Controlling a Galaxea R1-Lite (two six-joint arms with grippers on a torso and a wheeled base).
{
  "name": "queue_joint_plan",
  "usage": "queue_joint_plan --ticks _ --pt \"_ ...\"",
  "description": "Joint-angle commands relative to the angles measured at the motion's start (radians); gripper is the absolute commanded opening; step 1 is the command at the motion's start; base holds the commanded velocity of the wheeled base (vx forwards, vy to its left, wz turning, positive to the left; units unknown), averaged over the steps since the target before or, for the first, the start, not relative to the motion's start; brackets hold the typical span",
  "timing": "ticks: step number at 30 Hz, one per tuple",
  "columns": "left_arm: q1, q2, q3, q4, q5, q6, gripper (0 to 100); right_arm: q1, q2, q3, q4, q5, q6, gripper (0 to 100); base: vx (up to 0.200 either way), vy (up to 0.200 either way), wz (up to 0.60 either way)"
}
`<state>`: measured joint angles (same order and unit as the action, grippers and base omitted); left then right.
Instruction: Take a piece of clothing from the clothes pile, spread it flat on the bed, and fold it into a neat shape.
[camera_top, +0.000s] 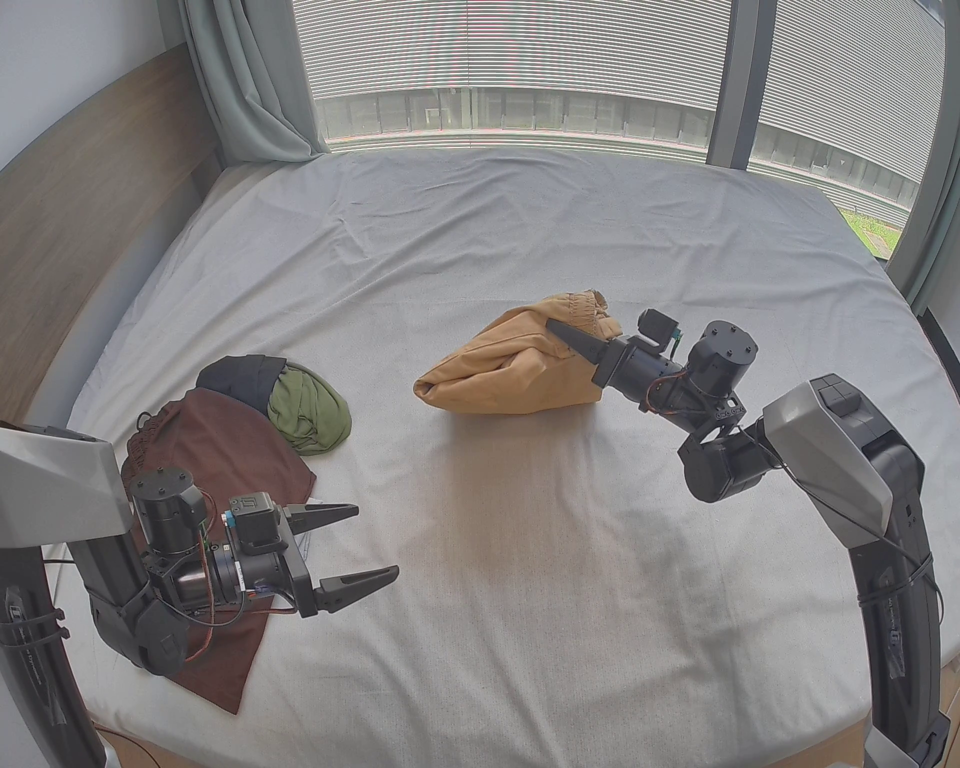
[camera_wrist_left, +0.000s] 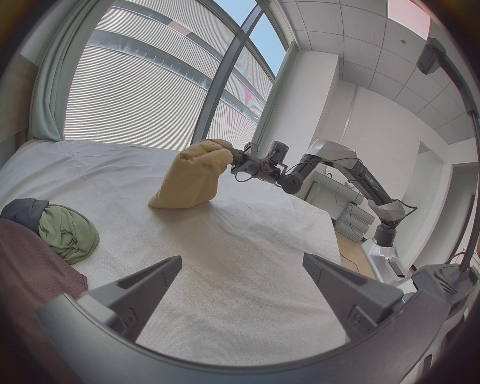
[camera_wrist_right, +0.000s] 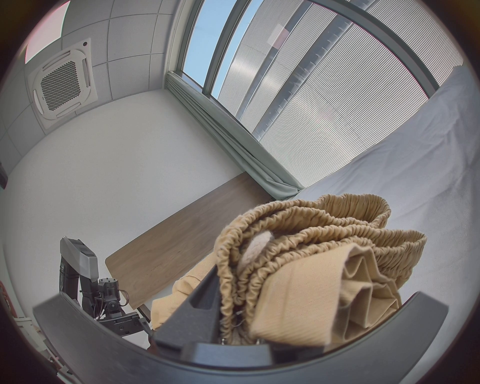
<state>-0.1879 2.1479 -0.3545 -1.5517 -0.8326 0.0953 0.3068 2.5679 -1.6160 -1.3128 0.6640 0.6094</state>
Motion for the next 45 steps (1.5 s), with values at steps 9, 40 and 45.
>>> queue_joint_plan --ticks 9,40,45 --pt "0.001 0.001 0.002 -0.001 0.000 0.000 100 -0.020 0.011 -0.156 0.093 0.000 0.000 0 0.000 0.000 0.00" --pt "0.001 0.007 0.009 -0.001 0.000 0.001 100 0.003 0.120 0.070 0.084 -0.001 -0.008 0 0.000 0.000 0.00" --pt "-0.001 0.009 0.008 -0.001 0.000 0.001 100 0.002 0.126 0.126 0.058 -0.001 -0.008 0 0.000 0.000 0.00"
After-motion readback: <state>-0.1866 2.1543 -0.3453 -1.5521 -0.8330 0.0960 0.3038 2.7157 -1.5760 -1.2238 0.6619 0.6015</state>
